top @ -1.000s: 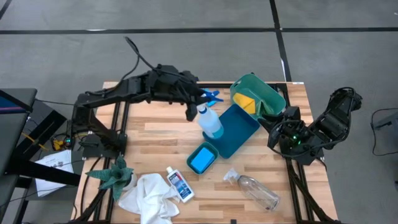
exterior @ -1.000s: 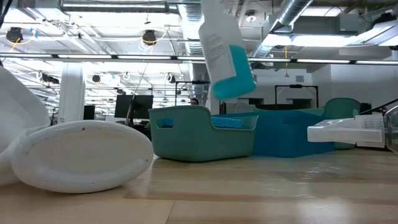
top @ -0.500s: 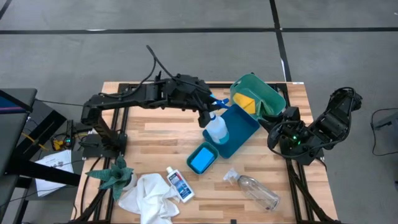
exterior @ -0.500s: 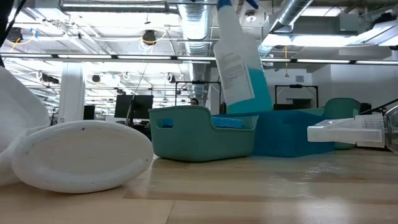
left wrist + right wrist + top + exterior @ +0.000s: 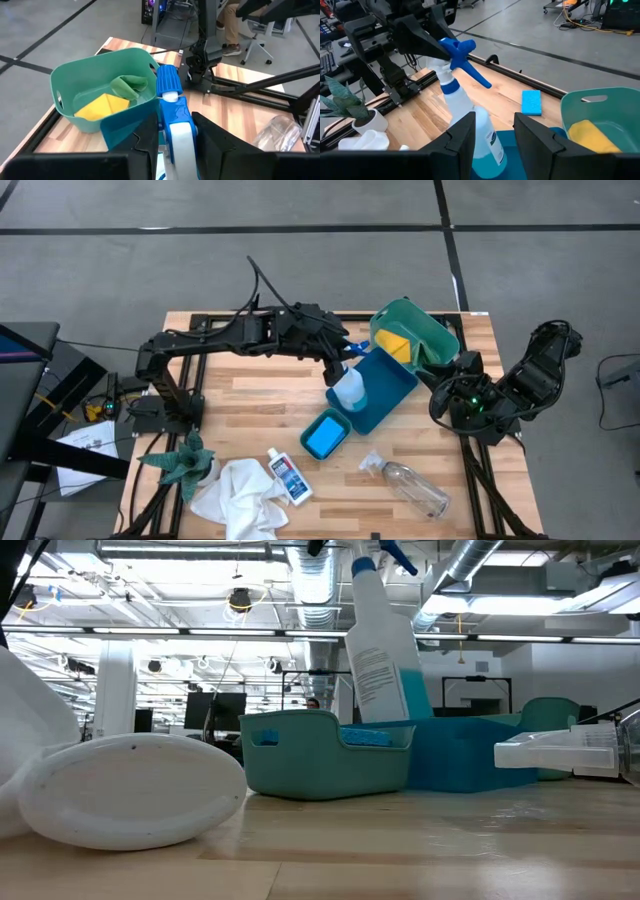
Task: Pick & Place Kitchen Items
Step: Put the blue spray bottle into the blue bin
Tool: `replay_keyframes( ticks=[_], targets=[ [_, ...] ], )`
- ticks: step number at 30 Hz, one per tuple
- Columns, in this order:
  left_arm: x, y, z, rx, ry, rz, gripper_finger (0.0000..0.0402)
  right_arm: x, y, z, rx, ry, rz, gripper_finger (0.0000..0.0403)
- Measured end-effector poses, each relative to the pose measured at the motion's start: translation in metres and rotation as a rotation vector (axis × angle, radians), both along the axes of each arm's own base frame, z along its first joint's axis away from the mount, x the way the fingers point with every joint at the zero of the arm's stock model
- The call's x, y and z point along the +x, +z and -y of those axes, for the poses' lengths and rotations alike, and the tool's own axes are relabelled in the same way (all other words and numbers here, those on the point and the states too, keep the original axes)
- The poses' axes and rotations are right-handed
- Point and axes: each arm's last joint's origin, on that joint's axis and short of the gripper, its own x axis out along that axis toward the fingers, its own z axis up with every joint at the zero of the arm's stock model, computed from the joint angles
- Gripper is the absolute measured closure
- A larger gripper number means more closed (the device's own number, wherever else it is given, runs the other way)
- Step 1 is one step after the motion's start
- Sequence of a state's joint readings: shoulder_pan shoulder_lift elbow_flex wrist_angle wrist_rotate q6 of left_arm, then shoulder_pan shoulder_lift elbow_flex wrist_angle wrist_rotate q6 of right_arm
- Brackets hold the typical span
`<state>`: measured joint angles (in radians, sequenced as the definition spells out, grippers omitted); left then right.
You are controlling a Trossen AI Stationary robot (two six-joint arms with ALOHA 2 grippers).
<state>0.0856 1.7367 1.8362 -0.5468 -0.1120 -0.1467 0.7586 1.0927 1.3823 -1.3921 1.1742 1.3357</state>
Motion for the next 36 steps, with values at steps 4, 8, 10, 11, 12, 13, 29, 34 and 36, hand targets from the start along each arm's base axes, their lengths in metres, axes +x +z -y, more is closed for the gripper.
replay_keyframes(
  ticks=[4,8,10,11,12,13,29,34,36],
  targets=[
    [0.0,0.0,0.0,0.002,0.004,0.002,0.0321,0.0,0.0,0.0,-0.002,0.0,-0.002,0.0276],
    [0.0,0.0,-0.003,0.008,0.018,-0.004,0.0322,0.0,0.0,0.0,-0.002,0.0,-0.002,0.0276],
    [-0.001,-0.001,-0.003,0.008,0.02,-0.01,0.0322,0.0,0.0,0.0,-0.003,0.0,-0.003,0.0276],
    [-0.001,-0.001,-0.003,0.008,0.02,-0.016,0.0322,0.0,0.0,0.0,-0.003,0.0,-0.003,0.0276],
    [-0.001,-0.001,-0.003,0.008,0.021,-0.019,0.0322,0.0,0.0,0.0,-0.003,0.0,-0.003,0.0276],
    [-0.001,-0.002,-0.003,0.009,0.021,-0.021,0.0322,0.0,0.0,0.0,-0.003,0.0,-0.003,0.0276],
    [0.004,-0.018,-0.004,0.006,0.019,-0.117,0.0322,-0.001,0.0,0.0,-0.007,0.0,-0.007,0.0276],
    [0.003,-0.018,-0.006,0.003,0.024,-0.117,0.0288,-0.001,0.0,0.001,-0.009,0.0,-0.009,0.0276],
    [0.004,-0.016,-0.006,0.005,0.025,-0.099,0.0267,-0.001,0.0,0.001,-0.01,0.0,-0.01,0.0276]
  ],
)
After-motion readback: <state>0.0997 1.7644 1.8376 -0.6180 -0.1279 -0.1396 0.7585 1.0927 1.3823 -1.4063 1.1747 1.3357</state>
